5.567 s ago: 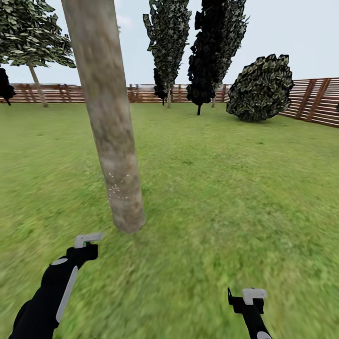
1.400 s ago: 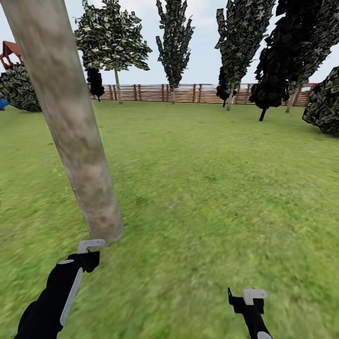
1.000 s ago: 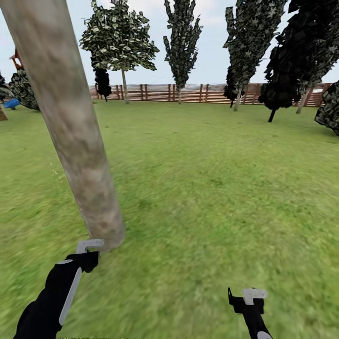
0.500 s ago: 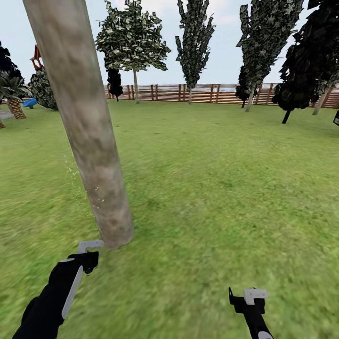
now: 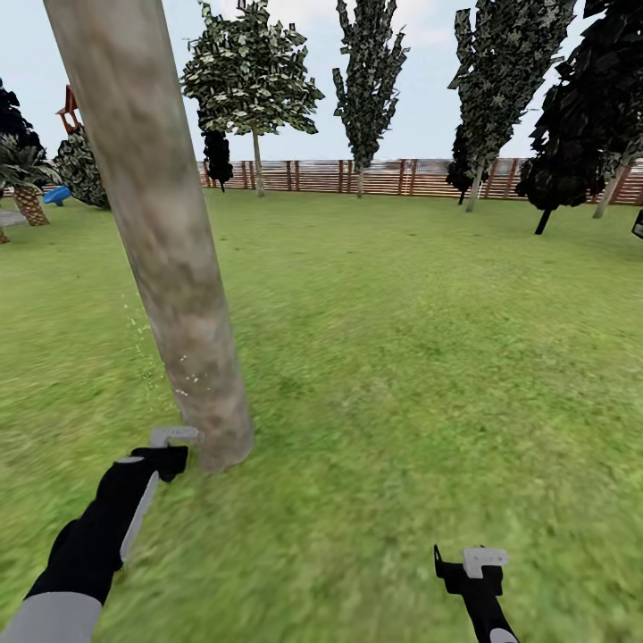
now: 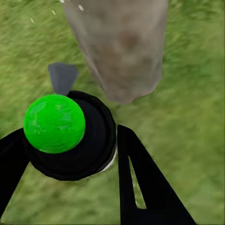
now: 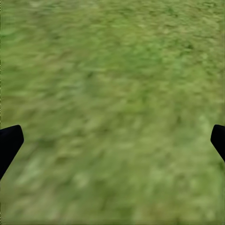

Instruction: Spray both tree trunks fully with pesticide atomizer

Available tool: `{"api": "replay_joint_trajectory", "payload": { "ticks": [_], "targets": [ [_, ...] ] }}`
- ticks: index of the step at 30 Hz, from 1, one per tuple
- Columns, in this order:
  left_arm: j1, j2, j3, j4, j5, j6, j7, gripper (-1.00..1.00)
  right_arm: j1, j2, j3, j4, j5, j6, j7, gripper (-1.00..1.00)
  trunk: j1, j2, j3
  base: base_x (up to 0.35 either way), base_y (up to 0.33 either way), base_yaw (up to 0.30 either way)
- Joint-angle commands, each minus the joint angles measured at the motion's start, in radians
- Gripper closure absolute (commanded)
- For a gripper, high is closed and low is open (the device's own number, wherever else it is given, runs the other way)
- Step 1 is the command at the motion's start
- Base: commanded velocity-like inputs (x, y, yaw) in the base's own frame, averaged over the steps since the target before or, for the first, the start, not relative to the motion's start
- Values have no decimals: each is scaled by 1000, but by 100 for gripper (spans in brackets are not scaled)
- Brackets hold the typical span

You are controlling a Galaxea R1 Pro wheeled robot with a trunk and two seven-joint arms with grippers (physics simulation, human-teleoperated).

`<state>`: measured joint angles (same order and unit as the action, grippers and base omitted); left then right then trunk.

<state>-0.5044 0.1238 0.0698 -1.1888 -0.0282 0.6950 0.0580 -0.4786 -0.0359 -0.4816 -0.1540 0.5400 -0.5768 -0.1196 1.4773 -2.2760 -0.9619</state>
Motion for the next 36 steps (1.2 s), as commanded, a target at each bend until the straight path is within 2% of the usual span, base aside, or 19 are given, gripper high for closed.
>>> {"api": "replay_joint_trajectory", "payload": {
  "ticks": [1, 3, 4, 8, 12, 14, 16, 17, 18, 19, 20, 21, 24, 25, 27, 28, 32, 33, 36],
  "targets": [
    [-6, 10, 13, 0, 12, 0, -3, 100, 0, 0, 0, 0, 0, 0, 0, -100, 0, 0, 0, 0, 0, 0],
    [-12, 17, 26, -6, 12, -1, -11, 100, 0, 0, 0, 0, 0, 0, 0, -100, 0, 0, 0, 0, 0, 0],
    [-12, 14, 18, -9, 12, -1, -14, 100, 0, -1, 0, -1, 0, 0, 0, -100, 0, 0, 0, 0, 0, 0],
    [-7, 11, -89, -63, 15, 2, -15, 100, 0, 0, 0, -1, 0, 0, 0, -100, 0, 0, 0, -130, 0, 0],
    [-12, 14, -99, -115, 15, 10, -15, 100, 0, 0, 0, -1, 0, 0, 0, -100, 0, 0, 0, -160, 0, 0],
    [-19, 23, -29, -134, 15, 14, -16, 100, 0, -1, 0, -1, 0, 0, 0, -100, 0, 0, 0, -18, 0, 0],
    [-28, 24, 23, -153, 16, 18, -17, 100, 0, 0, 0, -1, 0, 0, 0, -100, 0, 0, 0, -6, 0, 0],
    [-30, 21, 30, -165, 16, 22, -19, 100, 0, -1, 0, -1, 0, 0, 0, -100, 0, 0, 0, -3, 0, 0],
    [-29, 11, 10, -205, 16, 30, -24, 100, 0, -1, 0, -1, 0, 0, 0, -100, 0, 0, 0, 0, 0, 0],
    [-27, 7, -77, -235, 16, 33, -26, 100, 0, -1, 0, -1, 0, 0, 0, -100, 0, 0, 0, 0, 0, 0],
    [-34, 12, -107, -262, 16, 63, -27, 100, 0, -1, 0, 0, 0, 0, 0, -100, 0, 0, 0, 0, 0, 0],
    [-35, 15, -89, -268, 20, 74, -28, 100, 0, -1, 0, -1, 0, 0, 0, -100, 0, 0, 0, 0, 0, 0],
    [-37, 27, 42, -279, 75, 97, -31, 100, 0, -1, 0, 0, 0, 0, 0, -100, 0, 0, 0, -5, 0, 0],
    [-37, 39, 64, -280, 86, 99, -33, 100, 0, -1, 0, 0, 0, 0, 0, -100, 0, 0, 0, -149, 0, 0],
    [-37, 52, 75, -283, 93, 104, -39, 100, 0, -1, 0, 0, 0, 0, 0, -100, 0, 0, 0, -242, 0, 0],
    [-38, 53, 73, -288, 96, 110, -49, 100, 0, -1, 0, 0, 0, 0, 0, -100, 0, 0, 0, -182, 0, 0],
    [-47, 54, 0, -291, 95, 113, -52, 100, 0, -1, 0, 0, 0, 0, 0, -100, 0, 0, 0, -51, 0, 0],
    [-72, 52, -23, -290, 95, 122, -52, 100, 0, -1, 0, 0, 0, 0, 0, -100, 0, 0, 0, -8, 0, 0],
    [-135, 50, -61, -290, 96, 215, -53, 100, 0, -1, 0, 0, 0, 0, 0, -100, 0, 0, 0, -3, 0, 0]
  ]
}}
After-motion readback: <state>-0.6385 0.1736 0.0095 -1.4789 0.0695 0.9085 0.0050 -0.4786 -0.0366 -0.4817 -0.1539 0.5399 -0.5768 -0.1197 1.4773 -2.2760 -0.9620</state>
